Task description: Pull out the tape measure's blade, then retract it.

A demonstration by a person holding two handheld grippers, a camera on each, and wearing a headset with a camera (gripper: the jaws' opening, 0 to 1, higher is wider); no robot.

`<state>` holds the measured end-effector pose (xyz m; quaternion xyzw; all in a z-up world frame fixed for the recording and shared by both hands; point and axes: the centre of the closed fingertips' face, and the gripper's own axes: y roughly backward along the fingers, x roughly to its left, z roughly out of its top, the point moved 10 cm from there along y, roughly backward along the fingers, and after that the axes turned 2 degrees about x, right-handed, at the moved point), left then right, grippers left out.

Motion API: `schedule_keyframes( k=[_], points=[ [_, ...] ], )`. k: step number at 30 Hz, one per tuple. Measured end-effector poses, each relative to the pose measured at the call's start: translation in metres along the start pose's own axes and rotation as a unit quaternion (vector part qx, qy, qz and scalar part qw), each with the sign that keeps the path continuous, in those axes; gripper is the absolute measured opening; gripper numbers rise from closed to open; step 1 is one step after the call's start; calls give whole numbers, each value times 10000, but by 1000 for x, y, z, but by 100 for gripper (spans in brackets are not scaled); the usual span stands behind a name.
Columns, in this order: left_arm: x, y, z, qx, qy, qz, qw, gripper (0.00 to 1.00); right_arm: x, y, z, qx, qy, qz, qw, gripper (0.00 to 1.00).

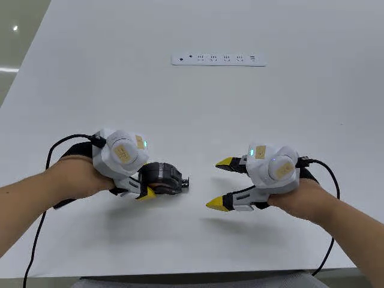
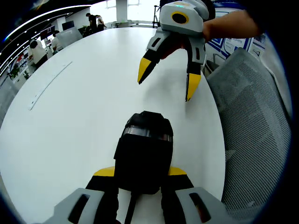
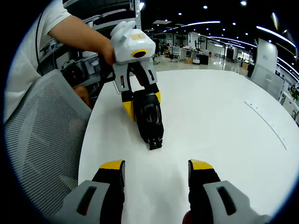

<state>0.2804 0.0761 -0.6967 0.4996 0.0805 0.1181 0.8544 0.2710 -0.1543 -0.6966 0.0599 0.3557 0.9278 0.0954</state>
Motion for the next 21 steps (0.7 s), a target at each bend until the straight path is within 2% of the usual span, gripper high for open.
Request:
schedule_keyframes(
  k=[10,21],
  points=[
    [0,0,0,37,-25,10,10000,33,-2,-16,-1,-15,-37,55,10000,43],
    [-1,0,0,52,-30,28,10000,32,-2,-31,4,-26,117,113,9999,35]
  ],
)
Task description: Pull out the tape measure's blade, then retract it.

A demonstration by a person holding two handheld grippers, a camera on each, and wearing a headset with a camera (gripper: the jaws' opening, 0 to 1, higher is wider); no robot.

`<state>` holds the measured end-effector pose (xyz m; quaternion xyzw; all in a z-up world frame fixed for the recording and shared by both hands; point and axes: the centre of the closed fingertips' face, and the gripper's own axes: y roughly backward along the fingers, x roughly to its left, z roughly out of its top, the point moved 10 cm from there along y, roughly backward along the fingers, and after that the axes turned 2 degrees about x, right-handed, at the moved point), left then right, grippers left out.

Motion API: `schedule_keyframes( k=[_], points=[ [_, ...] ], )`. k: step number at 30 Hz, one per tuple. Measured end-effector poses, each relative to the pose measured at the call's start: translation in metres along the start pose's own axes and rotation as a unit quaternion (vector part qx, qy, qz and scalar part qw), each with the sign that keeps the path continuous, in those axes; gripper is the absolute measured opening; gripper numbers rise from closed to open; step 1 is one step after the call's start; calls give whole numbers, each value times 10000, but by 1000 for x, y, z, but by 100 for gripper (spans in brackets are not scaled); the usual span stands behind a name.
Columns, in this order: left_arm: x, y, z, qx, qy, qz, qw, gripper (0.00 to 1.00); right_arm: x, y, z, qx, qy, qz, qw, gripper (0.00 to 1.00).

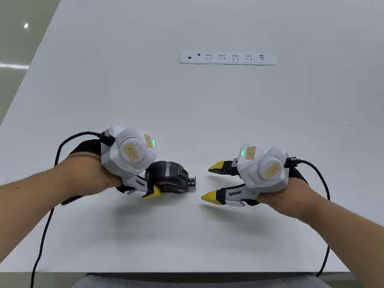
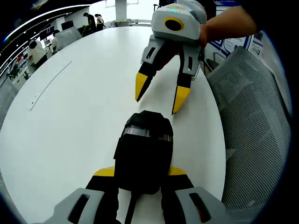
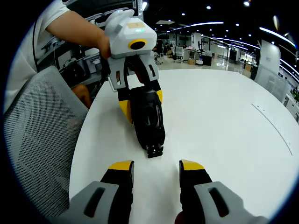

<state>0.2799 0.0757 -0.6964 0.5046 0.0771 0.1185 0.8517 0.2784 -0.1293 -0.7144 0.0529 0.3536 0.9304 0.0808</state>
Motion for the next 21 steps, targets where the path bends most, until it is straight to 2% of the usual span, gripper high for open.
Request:
schedule_keyframes(
  k=[11,21],
  points=[
    [2,-1,-1,9,13,7,10000,32,-2,-14,7,-113,45,88,9999,28],
    [2,-1,-1,33,7,2,10000,32,-1,-23,7,-114,161,141,9997,22]
  ],
)
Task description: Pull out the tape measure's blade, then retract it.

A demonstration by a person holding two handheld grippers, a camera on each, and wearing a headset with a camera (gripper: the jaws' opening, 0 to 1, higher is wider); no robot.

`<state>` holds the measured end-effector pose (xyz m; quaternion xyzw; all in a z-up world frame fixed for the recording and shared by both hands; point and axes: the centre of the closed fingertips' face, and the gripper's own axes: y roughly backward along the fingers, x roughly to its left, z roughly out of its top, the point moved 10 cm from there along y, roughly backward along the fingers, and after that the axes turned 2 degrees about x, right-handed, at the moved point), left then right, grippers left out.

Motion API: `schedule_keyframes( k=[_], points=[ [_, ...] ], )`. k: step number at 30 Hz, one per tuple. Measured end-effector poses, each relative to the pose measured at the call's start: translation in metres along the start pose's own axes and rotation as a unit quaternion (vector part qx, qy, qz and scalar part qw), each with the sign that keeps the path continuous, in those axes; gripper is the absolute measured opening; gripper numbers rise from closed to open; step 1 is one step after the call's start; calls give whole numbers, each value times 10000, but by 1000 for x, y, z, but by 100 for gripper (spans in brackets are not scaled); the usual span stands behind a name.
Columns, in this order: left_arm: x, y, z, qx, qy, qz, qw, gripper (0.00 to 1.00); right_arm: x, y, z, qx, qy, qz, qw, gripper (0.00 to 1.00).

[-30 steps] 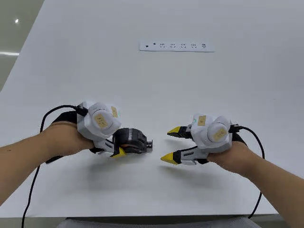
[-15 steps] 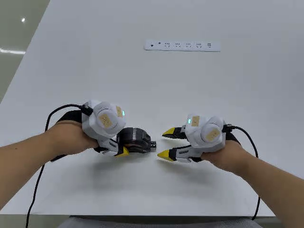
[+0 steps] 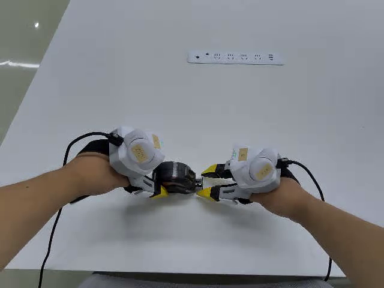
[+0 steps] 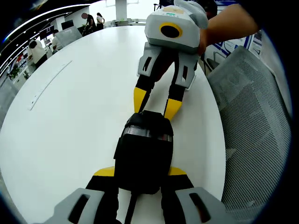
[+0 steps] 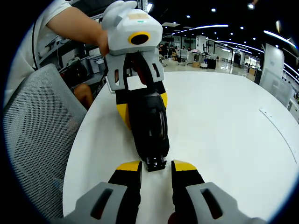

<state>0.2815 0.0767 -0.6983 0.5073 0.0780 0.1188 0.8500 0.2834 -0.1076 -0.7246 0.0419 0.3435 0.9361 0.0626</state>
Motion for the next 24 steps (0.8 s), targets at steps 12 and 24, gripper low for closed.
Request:
schedule_keyframes(
  k=[12,24],
  points=[
    [0,0,0,-7,2,-9,10000,33,-2,-4,-1,3,99,74,9999,16],
    [-1,0,1,-10,-18,-20,10000,33,-1,-6,-2,18,278,148,9995,13]
  ],
)
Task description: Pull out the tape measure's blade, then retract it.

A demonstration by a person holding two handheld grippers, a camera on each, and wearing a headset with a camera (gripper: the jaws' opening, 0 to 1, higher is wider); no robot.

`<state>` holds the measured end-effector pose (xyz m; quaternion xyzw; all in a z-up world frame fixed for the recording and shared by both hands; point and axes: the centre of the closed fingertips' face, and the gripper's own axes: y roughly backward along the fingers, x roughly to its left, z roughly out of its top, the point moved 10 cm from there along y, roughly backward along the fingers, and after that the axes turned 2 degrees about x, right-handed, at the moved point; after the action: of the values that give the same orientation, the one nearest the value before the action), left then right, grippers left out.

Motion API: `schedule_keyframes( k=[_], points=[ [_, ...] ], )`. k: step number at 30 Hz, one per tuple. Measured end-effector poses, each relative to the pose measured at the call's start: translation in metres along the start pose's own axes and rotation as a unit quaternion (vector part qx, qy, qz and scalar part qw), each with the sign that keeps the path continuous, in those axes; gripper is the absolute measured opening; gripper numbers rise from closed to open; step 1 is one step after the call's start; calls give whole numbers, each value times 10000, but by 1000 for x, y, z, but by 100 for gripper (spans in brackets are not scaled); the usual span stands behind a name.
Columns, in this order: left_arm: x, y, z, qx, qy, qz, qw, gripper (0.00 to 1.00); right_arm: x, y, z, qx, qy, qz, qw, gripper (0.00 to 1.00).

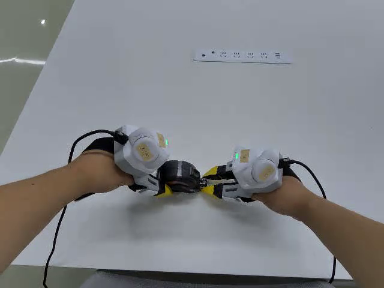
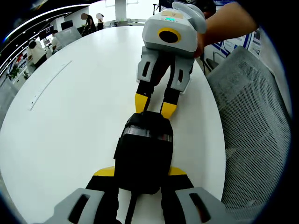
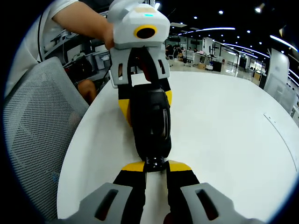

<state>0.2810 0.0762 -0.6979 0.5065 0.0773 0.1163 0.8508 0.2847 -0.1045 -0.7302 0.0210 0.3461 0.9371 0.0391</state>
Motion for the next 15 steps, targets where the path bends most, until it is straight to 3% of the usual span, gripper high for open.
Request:
schedule_keyframes(
  k=[15],
  points=[
    [0,0,0,-13,-6,3,10000,32,-2,-2,0,-36,160,145,9998,12]
  ],
)
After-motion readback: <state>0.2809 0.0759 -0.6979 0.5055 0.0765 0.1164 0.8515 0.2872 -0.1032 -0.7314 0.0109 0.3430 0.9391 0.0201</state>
